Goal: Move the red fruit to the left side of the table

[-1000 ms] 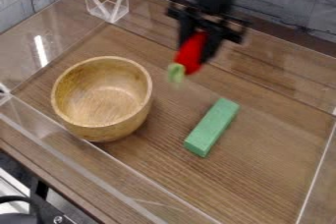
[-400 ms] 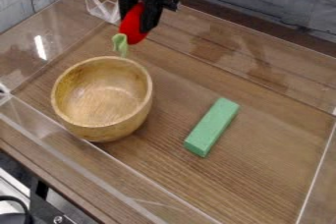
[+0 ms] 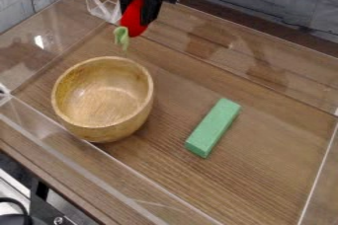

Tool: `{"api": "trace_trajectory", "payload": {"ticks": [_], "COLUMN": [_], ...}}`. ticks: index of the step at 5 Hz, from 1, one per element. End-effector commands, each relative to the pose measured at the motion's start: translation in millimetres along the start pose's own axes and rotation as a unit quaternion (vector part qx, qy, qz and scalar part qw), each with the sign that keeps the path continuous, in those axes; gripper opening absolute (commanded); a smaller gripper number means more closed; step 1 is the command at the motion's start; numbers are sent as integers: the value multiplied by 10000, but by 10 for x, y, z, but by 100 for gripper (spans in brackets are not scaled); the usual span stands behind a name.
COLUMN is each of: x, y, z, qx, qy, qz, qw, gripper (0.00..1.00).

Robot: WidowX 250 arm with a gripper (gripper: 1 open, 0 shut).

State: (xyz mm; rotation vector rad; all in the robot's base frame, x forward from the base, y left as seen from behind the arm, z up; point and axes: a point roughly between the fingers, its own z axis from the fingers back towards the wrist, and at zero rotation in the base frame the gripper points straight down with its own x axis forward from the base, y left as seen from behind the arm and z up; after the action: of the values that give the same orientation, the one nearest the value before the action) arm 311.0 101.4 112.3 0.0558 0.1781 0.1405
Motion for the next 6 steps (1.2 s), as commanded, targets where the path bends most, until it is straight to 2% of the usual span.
{"api": "trace_trajectory", "payload": {"ticks": [1, 6], "x": [87, 340], "y": [77, -27], "z": [169, 78], "qx": [27, 9], "qy": [-269, -233], "qz": [143, 264], "qw": [9995, 9994], "gripper": [0, 0]}}
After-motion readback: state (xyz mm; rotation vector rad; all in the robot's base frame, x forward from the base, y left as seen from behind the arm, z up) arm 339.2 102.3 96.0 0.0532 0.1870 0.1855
